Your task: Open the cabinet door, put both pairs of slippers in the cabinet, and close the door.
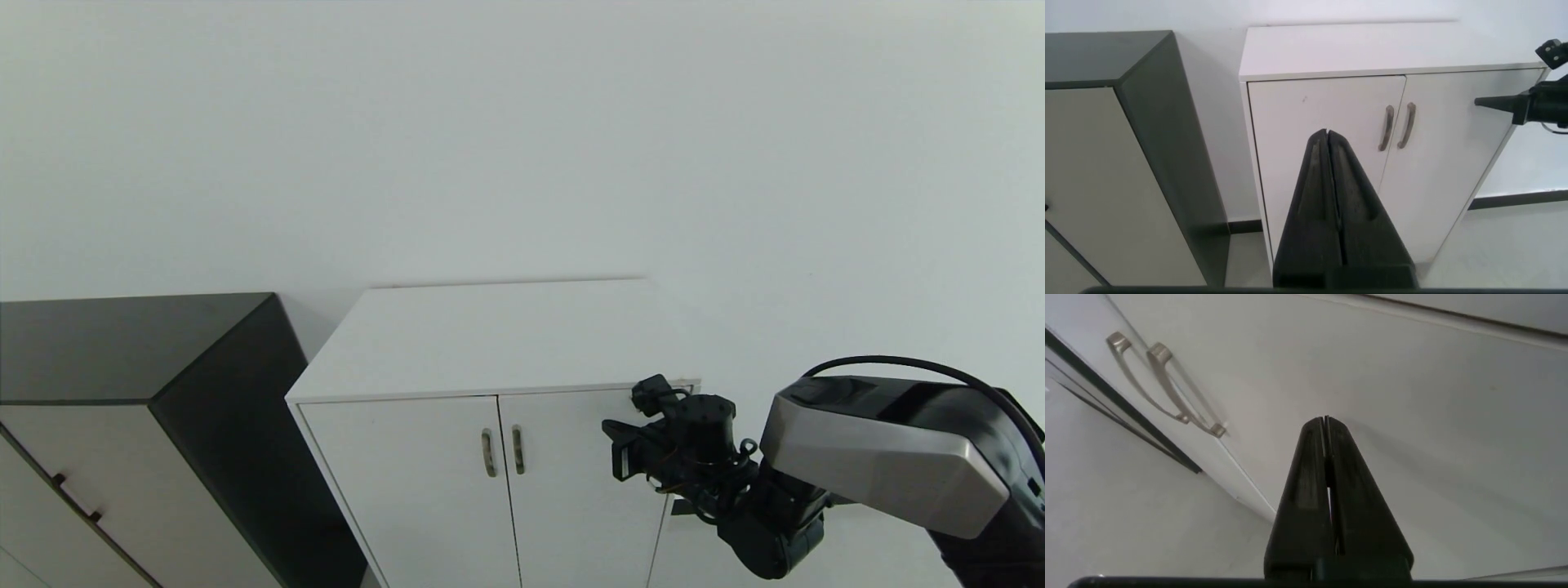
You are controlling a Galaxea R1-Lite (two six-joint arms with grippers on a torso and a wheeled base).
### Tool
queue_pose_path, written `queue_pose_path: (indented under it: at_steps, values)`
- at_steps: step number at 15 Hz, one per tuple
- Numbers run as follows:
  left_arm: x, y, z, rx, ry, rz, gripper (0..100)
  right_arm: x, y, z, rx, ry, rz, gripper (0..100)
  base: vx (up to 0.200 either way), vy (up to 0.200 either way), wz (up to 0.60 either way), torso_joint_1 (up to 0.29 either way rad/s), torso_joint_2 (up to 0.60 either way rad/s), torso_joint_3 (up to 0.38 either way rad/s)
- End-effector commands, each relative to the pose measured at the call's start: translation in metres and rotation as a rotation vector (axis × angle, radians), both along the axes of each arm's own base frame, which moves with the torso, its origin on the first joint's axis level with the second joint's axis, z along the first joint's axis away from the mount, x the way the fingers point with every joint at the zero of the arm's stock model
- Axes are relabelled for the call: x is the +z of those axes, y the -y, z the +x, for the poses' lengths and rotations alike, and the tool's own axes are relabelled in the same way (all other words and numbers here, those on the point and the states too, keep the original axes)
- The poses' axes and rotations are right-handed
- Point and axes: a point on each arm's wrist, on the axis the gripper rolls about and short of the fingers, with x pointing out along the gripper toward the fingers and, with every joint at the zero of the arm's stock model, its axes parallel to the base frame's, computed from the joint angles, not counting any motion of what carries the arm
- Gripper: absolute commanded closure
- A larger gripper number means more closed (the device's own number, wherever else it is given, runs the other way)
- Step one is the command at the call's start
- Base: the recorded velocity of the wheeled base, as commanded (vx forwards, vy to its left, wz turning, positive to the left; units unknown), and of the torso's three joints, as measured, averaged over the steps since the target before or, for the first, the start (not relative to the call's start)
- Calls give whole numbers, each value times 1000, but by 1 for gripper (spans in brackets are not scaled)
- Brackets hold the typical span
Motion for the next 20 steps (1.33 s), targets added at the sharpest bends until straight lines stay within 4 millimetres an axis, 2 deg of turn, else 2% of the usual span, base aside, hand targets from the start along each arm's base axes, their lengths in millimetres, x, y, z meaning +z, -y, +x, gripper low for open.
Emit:
queue_pose_path:
  at_steps: [1,12,15,20]
  values:
    - [0,0,0,0,0,-1,100,-4,1,2,-5,-5,-4,100,0,0,0,0,0,0]
    - [0,0,0,0,0,-1,100,-5,3,12,-39,-1,-7,100,0,0,0,0,0,0]
    - [0,0,0,0,0,-1,100,-6,5,8,-39,-13,-15,100,0,0,0,0,0,0]
    - [0,0,0,0,0,-1,100,31,12,-33,2,13,-7,100,0,0,0,0,0,0]
